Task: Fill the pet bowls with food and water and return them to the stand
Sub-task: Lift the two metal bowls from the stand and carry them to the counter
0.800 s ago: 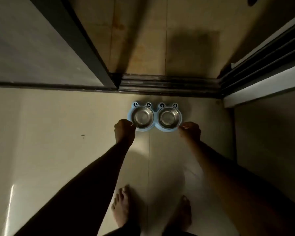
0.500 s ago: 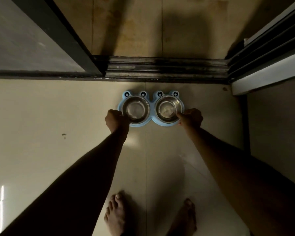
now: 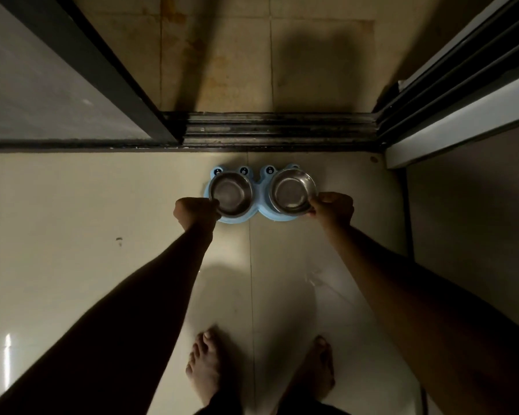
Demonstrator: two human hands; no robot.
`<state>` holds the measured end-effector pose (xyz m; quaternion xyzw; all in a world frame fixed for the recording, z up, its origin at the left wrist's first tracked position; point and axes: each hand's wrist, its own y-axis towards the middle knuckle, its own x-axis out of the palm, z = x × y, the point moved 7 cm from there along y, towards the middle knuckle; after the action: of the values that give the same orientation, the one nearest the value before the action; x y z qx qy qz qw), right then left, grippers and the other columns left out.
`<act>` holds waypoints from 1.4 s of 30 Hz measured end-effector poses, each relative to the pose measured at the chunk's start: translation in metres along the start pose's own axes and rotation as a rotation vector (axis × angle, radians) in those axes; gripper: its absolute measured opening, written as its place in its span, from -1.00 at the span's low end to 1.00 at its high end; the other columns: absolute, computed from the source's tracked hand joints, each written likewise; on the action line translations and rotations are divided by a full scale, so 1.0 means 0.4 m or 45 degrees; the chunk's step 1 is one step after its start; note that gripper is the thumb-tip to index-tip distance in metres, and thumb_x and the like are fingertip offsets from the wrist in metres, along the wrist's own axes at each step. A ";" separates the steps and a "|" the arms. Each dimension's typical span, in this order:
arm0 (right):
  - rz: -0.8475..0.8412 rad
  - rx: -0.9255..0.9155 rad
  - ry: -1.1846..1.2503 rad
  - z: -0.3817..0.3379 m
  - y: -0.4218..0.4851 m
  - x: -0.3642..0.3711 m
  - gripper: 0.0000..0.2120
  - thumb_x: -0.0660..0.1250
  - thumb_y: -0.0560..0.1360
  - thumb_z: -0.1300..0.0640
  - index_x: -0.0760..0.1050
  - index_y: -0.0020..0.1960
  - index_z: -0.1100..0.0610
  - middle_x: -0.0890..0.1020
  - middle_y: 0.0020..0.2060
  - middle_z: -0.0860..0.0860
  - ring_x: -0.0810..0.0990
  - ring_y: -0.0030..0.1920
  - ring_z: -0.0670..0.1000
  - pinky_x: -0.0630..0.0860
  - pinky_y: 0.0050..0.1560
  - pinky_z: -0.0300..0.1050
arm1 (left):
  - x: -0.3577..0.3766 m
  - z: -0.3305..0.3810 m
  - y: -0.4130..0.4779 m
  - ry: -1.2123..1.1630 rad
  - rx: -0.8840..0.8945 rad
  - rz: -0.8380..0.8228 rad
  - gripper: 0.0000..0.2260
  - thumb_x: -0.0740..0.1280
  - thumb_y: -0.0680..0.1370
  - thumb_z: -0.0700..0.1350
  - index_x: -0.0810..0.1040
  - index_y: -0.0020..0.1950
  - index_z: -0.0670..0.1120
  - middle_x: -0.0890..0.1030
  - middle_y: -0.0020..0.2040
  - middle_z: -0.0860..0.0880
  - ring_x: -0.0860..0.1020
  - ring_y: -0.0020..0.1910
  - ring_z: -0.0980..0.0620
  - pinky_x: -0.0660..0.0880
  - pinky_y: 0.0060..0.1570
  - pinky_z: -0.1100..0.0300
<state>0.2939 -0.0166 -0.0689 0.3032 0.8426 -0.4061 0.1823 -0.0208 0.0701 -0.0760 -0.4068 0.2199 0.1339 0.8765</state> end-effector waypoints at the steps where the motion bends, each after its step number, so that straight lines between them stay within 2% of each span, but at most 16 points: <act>1: -0.001 0.024 0.034 -0.013 -0.019 -0.018 -0.63 0.47 0.43 0.20 0.52 -0.52 0.00 0.66 -0.42 0.12 0.70 -0.30 0.17 0.66 -0.06 0.17 | -0.015 0.014 -0.023 -0.052 0.008 -0.022 -0.83 0.55 0.28 -0.34 0.58 -0.42 -0.22 0.61 -0.48 -0.17 0.66 -0.40 -0.18 0.66 -0.29 -0.11; 3: 0.026 0.057 0.122 -0.052 -0.077 -0.073 -0.65 0.46 0.43 0.24 0.52 -0.48 0.00 0.67 -0.38 0.15 0.67 -0.33 0.16 0.66 -0.07 0.18 | -0.057 0.056 -0.085 -0.139 0.006 -0.050 -0.78 0.53 0.29 -0.36 0.56 -0.47 -0.19 0.61 -0.49 -0.16 0.67 -0.38 -0.21 0.66 -0.25 -0.09; 5: 0.056 0.029 0.128 -0.091 -0.140 -0.131 -0.59 0.47 0.43 0.22 0.50 -0.55 0.00 0.63 -0.47 0.06 0.68 -0.33 0.17 0.65 -0.08 0.20 | -0.104 0.102 -0.160 -0.216 -0.008 -0.091 -0.79 0.48 0.33 -0.39 0.53 -0.44 -0.23 0.61 -0.41 -0.21 0.67 -0.36 -0.24 0.66 -0.22 -0.09; 9: 0.029 -0.085 0.098 -0.247 -0.297 -0.278 -0.62 0.45 0.43 0.06 0.58 -0.56 -0.12 0.64 -0.52 -0.01 0.70 -0.34 0.14 0.64 -0.10 0.21 | -0.222 0.285 -0.359 -0.340 0.028 -0.212 -0.86 0.44 0.37 -0.41 0.54 -0.36 -0.30 0.59 -0.35 -0.24 0.65 -0.40 -0.17 0.66 -0.18 -0.07; 14: 0.055 -0.151 0.123 -0.445 -0.517 -0.466 -0.62 0.42 0.45 0.06 0.58 -0.54 0.01 0.63 -0.55 -0.02 0.67 -0.37 0.07 0.63 -0.10 0.09 | -0.375 0.517 -0.621 -0.560 0.132 -0.450 -0.93 0.43 0.39 -0.43 0.59 -0.25 -0.32 0.64 -0.39 -0.22 0.64 -0.37 -0.16 0.65 -0.19 -0.03; 16: 0.091 -0.174 0.179 -0.524 -0.608 -0.543 -0.69 0.43 0.44 0.07 0.63 -0.48 -0.03 0.66 -0.51 0.01 0.68 -0.35 0.09 0.64 -0.11 0.10 | -0.433 0.594 -0.719 -0.581 0.163 -0.521 -0.97 0.44 0.42 -0.39 0.61 -0.19 -0.34 0.65 -0.33 -0.24 0.65 -0.34 -0.16 0.67 -0.18 0.01; 18: 0.139 -0.166 0.301 -0.622 -0.721 -0.639 -0.72 0.44 0.45 0.12 0.63 -0.44 0.06 0.68 -0.45 0.05 0.69 -0.33 0.09 0.63 -0.11 0.05 | -0.516 0.689 -0.831 -0.612 0.207 -0.598 -0.95 0.41 0.47 -0.37 0.63 -0.19 -0.28 0.67 -0.34 -0.21 0.67 -0.34 -0.14 0.67 -0.17 0.05; 20: 0.188 -0.160 0.479 -0.705 -0.831 -0.725 -0.77 0.46 0.46 0.19 0.60 -0.38 0.12 0.67 -0.42 0.09 0.67 -0.34 0.10 0.61 -0.20 -0.04 | -0.591 0.768 -0.931 -0.635 0.238 -0.663 -0.97 0.40 0.48 -0.36 0.61 -0.16 -0.28 0.68 -0.31 -0.23 0.68 -0.32 -0.15 0.67 -0.16 0.04; 22: 0.237 -0.187 0.659 -0.750 -0.913 -0.787 -0.80 0.47 0.44 0.28 0.59 -0.35 0.22 0.64 -0.49 0.04 0.62 -0.43 0.05 0.57 -0.34 -0.12 | -0.651 0.820 -1.004 -0.662 0.261 -0.699 -0.97 0.40 0.48 -0.37 0.57 -0.14 -0.30 0.67 -0.35 -0.19 0.68 -0.34 -0.10 0.67 -0.20 0.07; 24: 0.265 -0.188 0.804 -0.780 -0.988 -0.845 -0.84 0.46 0.43 0.35 0.57 -0.30 0.36 0.61 -0.55 0.02 0.57 -0.51 -0.02 0.54 -0.41 -0.14 | -0.708 0.862 -1.073 -0.713 0.254 -0.734 -0.95 0.39 0.48 -0.39 0.53 -0.12 -0.31 0.66 -0.37 -0.17 0.68 -0.37 -0.06 0.66 -0.27 0.12; 26: 0.265 -0.184 0.854 -0.800 -1.047 -0.889 -0.85 0.45 0.44 0.37 0.55 -0.28 0.38 0.60 -0.54 0.06 0.55 -0.49 0.02 0.54 -0.36 -0.11 | -0.746 0.889 -1.121 -0.732 0.266 -0.778 -0.92 0.39 0.48 -0.38 0.54 -0.06 -0.33 0.65 -0.28 -0.23 0.69 -0.33 -0.07 0.64 -0.30 0.17; 28: 0.278 -0.171 0.887 -0.817 -1.105 -0.934 -0.83 0.44 0.45 0.37 0.55 -0.31 0.33 0.59 -0.52 0.09 0.53 -0.44 0.07 0.53 -0.29 -0.05 | -0.780 0.919 -1.167 -0.726 0.293 -0.825 -0.89 0.39 0.48 -0.36 0.55 -0.01 -0.34 0.65 -0.19 -0.27 0.70 -0.28 -0.10 0.65 -0.24 0.14; 32: 0.344 -0.157 0.947 -0.843 -1.208 -1.019 -0.89 0.42 0.46 0.39 0.57 -0.24 0.32 0.59 -0.48 0.12 0.51 -0.55 -0.02 0.49 -0.49 -0.19 | -0.824 0.954 -1.254 -0.681 0.331 -0.939 -0.91 0.39 0.49 -0.33 0.58 -0.04 -0.33 0.68 -0.23 -0.27 0.70 -0.25 -0.12 0.63 0.02 -0.03; 35: 0.385 -0.184 0.992 -0.853 -1.268 -1.073 -0.98 0.41 0.46 0.40 0.59 -0.15 0.36 0.59 -0.39 0.17 0.53 -0.50 -0.01 0.50 -0.52 -0.28 | -0.834 0.973 -1.324 -0.664 0.355 -1.022 -0.95 0.38 0.50 -0.33 0.62 -0.08 -0.30 0.68 -0.12 -0.33 0.70 -0.13 -0.18 0.63 0.03 -0.03; 39: 0.480 -0.228 0.962 -0.839 -1.321 -1.149 -0.95 0.42 0.47 0.35 0.62 -0.13 0.35 0.63 -0.33 0.19 0.58 -0.40 0.04 0.54 -0.43 -0.25 | -0.819 1.001 -1.426 -0.607 0.432 -1.086 -0.93 0.37 0.50 -0.33 0.61 -0.05 -0.32 0.70 -0.17 -0.26 0.70 -0.20 -0.15 0.67 -0.18 0.10; 42: 0.532 -0.248 0.984 -0.808 -1.344 -1.214 -0.91 0.43 0.47 0.29 0.62 -0.15 0.34 0.65 -0.33 0.17 0.61 -0.34 0.06 0.56 -0.30 -0.12 | -0.778 1.017 -1.489 -0.549 0.416 -1.101 -0.90 0.40 0.48 -0.32 0.63 -0.02 -0.31 0.69 -0.10 -0.27 0.68 -0.10 -0.20 0.65 -0.06 0.01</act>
<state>0.2838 -0.1974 0.7035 0.5779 0.8036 -0.1364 -0.0400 0.0683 -0.0103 0.7004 -0.2814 -0.1364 -0.1963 0.9293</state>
